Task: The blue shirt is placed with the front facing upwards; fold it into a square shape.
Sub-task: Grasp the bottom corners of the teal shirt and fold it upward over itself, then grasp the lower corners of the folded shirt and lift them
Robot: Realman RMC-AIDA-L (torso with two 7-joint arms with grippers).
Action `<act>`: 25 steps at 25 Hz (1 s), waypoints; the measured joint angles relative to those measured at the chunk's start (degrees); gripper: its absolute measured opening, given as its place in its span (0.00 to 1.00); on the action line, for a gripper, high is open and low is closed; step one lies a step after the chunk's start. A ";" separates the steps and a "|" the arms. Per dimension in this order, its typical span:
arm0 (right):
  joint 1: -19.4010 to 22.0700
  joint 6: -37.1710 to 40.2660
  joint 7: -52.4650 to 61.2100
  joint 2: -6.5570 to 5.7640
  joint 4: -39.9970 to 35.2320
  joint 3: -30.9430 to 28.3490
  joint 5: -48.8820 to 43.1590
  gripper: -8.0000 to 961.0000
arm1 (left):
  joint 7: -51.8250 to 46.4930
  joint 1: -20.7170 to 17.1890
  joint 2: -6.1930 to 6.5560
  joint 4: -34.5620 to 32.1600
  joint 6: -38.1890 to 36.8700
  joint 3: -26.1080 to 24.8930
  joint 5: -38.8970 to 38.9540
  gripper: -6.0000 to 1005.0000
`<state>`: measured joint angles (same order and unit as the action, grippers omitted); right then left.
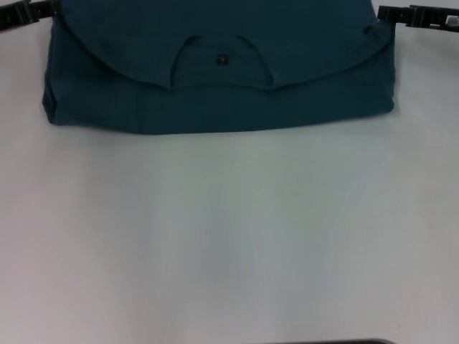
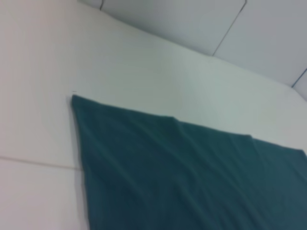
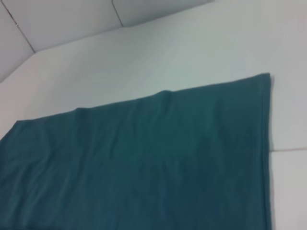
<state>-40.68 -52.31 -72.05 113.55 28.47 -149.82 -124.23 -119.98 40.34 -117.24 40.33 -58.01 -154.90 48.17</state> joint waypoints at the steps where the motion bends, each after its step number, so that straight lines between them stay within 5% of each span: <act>1: 0.16 -0.23 0.06 -0.01 0.49 -0.07 0.01 0.49 | -0.13 -0.32 -0.35 1.22 -0.65 0.07 0.23 0.37; 6: 1.76 -3.60 0.30 -0.21 3.09 -0.46 1.37 0.64 | -0.62 -1.89 -1.02 5.46 -4.77 0.17 2.75 0.58; 9: 3.60 -7.76 0.41 -0.30 5.17 -0.48 3.21 0.64 | -0.62 -2.72 -1.09 6.90 -7.58 0.24 3.68 0.71; 17: 9.27 -19.39 2.34 -2.03 8.55 0.15 3.07 0.64 | -0.11 -5.26 -1.29 9.07 -15.20 0.31 4.05 0.85; 25: 12.23 -26.17 9.91 -4.19 10.17 0.92 -3.04 0.64 | 2.35 -7.85 -2.66 10.09 -19.97 0.32 4.37 0.86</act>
<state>-28.45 -78.48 -62.13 109.36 38.64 -148.90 -127.28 -117.64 32.49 -119.91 50.42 -77.98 -154.59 52.54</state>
